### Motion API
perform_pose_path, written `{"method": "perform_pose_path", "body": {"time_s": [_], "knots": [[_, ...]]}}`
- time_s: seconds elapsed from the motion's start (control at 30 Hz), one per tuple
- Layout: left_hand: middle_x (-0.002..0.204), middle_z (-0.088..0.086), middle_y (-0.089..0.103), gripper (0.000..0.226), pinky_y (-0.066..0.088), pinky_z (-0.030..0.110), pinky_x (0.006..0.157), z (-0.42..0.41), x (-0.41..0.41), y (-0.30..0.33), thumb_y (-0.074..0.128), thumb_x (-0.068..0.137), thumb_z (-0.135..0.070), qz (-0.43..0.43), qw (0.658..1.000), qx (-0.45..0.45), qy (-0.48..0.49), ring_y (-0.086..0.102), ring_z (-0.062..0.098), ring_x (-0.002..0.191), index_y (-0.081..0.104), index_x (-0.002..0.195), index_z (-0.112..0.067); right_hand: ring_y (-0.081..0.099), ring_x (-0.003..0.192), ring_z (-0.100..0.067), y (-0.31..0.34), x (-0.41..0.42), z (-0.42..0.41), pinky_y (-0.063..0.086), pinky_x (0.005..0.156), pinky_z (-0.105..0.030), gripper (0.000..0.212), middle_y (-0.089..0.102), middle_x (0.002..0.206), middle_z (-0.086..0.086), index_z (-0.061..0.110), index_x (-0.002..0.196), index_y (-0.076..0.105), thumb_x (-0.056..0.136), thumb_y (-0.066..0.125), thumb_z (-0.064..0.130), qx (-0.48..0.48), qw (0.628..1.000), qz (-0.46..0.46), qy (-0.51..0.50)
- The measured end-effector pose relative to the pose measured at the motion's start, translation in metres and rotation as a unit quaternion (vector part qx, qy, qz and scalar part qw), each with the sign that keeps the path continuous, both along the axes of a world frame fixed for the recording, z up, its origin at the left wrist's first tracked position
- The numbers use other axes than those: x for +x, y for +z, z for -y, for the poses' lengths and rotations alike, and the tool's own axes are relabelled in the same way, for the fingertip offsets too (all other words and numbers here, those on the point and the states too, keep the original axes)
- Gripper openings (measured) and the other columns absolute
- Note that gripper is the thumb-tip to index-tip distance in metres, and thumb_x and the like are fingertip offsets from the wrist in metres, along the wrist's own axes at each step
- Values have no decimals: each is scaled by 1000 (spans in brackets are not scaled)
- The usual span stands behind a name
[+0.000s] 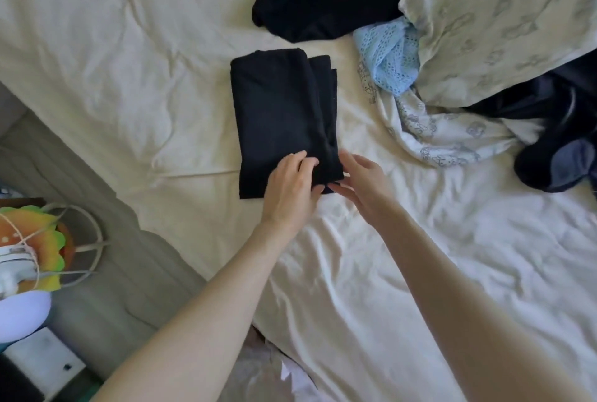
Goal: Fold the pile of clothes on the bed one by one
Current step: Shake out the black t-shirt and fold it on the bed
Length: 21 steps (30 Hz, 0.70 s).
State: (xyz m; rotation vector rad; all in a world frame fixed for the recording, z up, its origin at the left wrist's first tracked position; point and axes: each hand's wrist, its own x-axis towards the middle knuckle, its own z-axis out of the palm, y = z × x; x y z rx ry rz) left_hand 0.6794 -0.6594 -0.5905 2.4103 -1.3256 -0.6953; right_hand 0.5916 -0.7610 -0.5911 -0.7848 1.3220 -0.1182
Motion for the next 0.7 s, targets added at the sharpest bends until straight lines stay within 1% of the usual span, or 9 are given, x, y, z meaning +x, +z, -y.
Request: {"method": "perform_pose_path", "body": {"time_s": [0.07, 0.13, 0.17, 0.27, 0.37, 0.47, 0.53, 0.63, 0.7], "knots": [[142, 11, 44, 39, 27, 44, 111, -19, 7, -7, 62, 88, -10, 60, 998, 29, -20, 33, 29, 137, 54, 126, -9, 65, 101, -25, -7, 2, 2, 58, 76, -27, 28, 63, 113, -15, 0, 113, 59, 93, 59, 20, -6, 999, -39, -4], [138, 17, 47, 35, 30, 50, 108, -38, 22, -9, 64, 83, -1, 88, 995, 33, -12, 35, 35, 135, 60, 117, -5, 65, 97, -25, -11, 5, 3, 58, 67, -23, 8, 63, 105, -12, 5, 94, 60, 90, 62, 12, -25, 998, -63, 2], [136, 19, 49, 30, 32, 49, 106, -46, 30, -8, 65, 82, 1, 90, 995, 32, -11, 36, 36, 134, 62, 112, -3, 66, 93, -24, -11, 7, 3, 58, 65, -21, 5, 63, 99, -9, 8, 86, 59, 90, 62, 9, -41, 996, -74, 12], [125, 21, 57, 12, 42, 46, 98, -60, 48, -6, 64, 82, 8, 81, 996, 3, -38, 45, 37, 129, 66, 92, 3, 65, 81, -17, -12, 6, 0, 58, 64, -22, 13, 60, 86, -3, 11, 77, 58, 89, 60, 6, -72, 994, -83, 22], [117, 20, 63, 10, 49, 46, 92, -68, 55, -7, 64, 79, 14, 80, 993, -26, -82, 52, 38, 123, 66, 83, 4, 60, 71, -12, -13, -1, -6, 54, 65, -26, 13, 59, 75, 3, 16, 75, 58, 88, 62, 14, -108, 986, -114, 57], [127, 19, 58, 16, 46, 45, 99, -75, 58, -11, 64, 80, 13, 87, 990, -9, -107, 47, 36, 128, 66, 93, 3, 52, 65, -9, -19, -7, -10, 41, 56, -22, 12, 56, 71, 5, 19, 76, 57, 87, 63, 17, -122, 977, -151, 91], [134, 18, 53, 32, 42, 45, 103, -78, 60, -14, 66, 77, 15, 106, 986, 9, -126, 43, 35, 131, 64, 107, 3, 51, 63, -10, -23, -6, -11, 41, 55, -23, 14, 54, 70, 4, 18, 75, 55, 85, 63, 13, -114, 975, -163, 98], [142, 19, 45, 61, 38, 45, 107, -81, 65, -17, 66, 70, 23, 132, 979, 33, -150, 40, 35, 133, 55, 127, 4, 50, 63, -12, -26, -3, -10, 50, 68, -32, 21, 51, 67, 1, 15, 69, 50, 84, 63, 7, -84, 976, -168, 106], [144, 21, 41, 68, 35, 45, 108, -82, 68, -16, 62, 70, 25, 140, 976, 44, -163, 38, 36, 133, 48, 133, 4, 48, 61, -14, -27, -3, -9, 51, 78, -36, 24, 47, 65, -1, 13, 68, 48, 84, 63, 5, -46, 984, -149, 91]]}}
